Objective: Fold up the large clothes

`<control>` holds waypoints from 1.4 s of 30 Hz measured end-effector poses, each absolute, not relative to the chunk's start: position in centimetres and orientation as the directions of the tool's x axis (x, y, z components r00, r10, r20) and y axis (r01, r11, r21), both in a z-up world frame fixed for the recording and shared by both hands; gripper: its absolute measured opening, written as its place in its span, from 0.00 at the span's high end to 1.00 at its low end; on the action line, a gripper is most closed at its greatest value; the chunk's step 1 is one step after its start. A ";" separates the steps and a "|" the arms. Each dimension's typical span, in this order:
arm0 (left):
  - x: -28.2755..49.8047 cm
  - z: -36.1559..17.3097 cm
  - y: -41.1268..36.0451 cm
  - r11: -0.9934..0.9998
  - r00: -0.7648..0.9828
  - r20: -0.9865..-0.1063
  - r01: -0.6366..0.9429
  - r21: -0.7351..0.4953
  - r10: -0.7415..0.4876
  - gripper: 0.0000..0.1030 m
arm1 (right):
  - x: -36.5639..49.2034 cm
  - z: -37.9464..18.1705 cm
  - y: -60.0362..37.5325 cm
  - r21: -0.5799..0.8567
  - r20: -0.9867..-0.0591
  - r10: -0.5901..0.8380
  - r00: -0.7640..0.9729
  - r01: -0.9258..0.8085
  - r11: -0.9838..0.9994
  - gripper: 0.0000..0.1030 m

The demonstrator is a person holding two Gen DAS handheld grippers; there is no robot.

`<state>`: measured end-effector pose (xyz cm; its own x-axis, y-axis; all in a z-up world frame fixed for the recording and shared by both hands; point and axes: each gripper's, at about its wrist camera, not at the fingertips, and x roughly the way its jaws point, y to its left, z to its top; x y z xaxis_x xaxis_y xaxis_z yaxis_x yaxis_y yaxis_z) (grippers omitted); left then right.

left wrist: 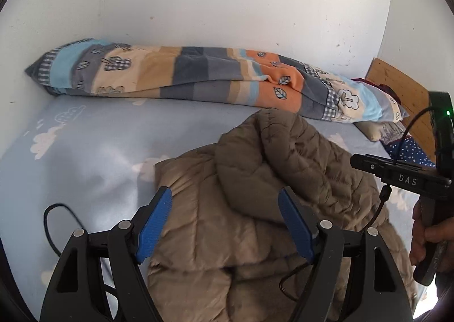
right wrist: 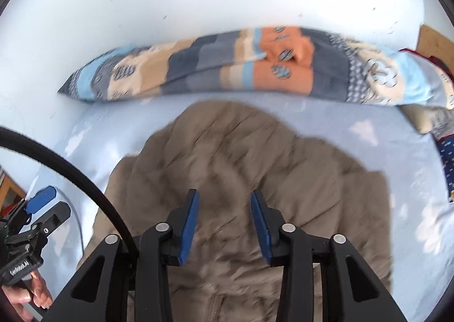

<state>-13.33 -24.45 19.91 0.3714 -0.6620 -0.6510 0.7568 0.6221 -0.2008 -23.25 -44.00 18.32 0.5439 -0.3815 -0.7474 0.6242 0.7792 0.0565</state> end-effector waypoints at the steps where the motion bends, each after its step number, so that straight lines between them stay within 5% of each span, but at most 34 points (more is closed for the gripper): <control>1: -13.0 19.9 -25.8 0.604 0.346 -0.662 0.770 -0.204 -0.665 0.25 | -23.4 18.4 -44.9 0.055 -0.750 -0.391 0.533 0.640 0.767 0.60; 10: -10.1 11.1 -35.6 0.619 0.171 -0.869 0.765 -0.181 -0.465 0.25 | -26.0 11.3 -48.9 0.069 -0.855 -0.316 0.411 0.694 0.716 0.59; 14: -10.8 9.6 -35.3 0.623 0.193 -0.871 0.767 -0.153 -0.452 0.24 | -26.1 8.5 -49.2 0.081 -0.859 -0.301 0.414 0.690 0.719 0.59; 18: -12.5 13.2 -31.3 0.610 0.192 -0.815 0.759 -0.230 -0.546 0.25 | -27.8 11.8 -47.7 0.154 -0.836 -0.272 0.476 0.680 0.716 0.59; 23: -16.9 17.1 -24.2 0.588 0.258 -0.747 0.781 -0.213 -0.613 0.25 | -33.2 16.9 -40.3 0.213 -0.748 -0.268 0.608 0.602 0.769 0.47; 33: -26.6 24.7 -9.1 0.581 0.378 -0.615 0.798 -0.163 -0.692 0.25 | -47.3 20.0 -27.7 0.270 -0.650 -0.247 0.718 0.522 0.809 0.45; 42: -33.2 33.1 0.7 0.562 0.467 -0.499 0.826 -0.050 -0.730 0.25 | -58.8 28.1 -27.6 0.252 -0.481 -0.413 0.774 0.573 0.780 0.45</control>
<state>-33.16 0.72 33.13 0.4669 -0.7303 -0.4986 0.8256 0.5621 -0.0503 -58.76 -27.58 28.08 0.7735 -0.4131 -0.4806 0.5730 0.7798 0.2521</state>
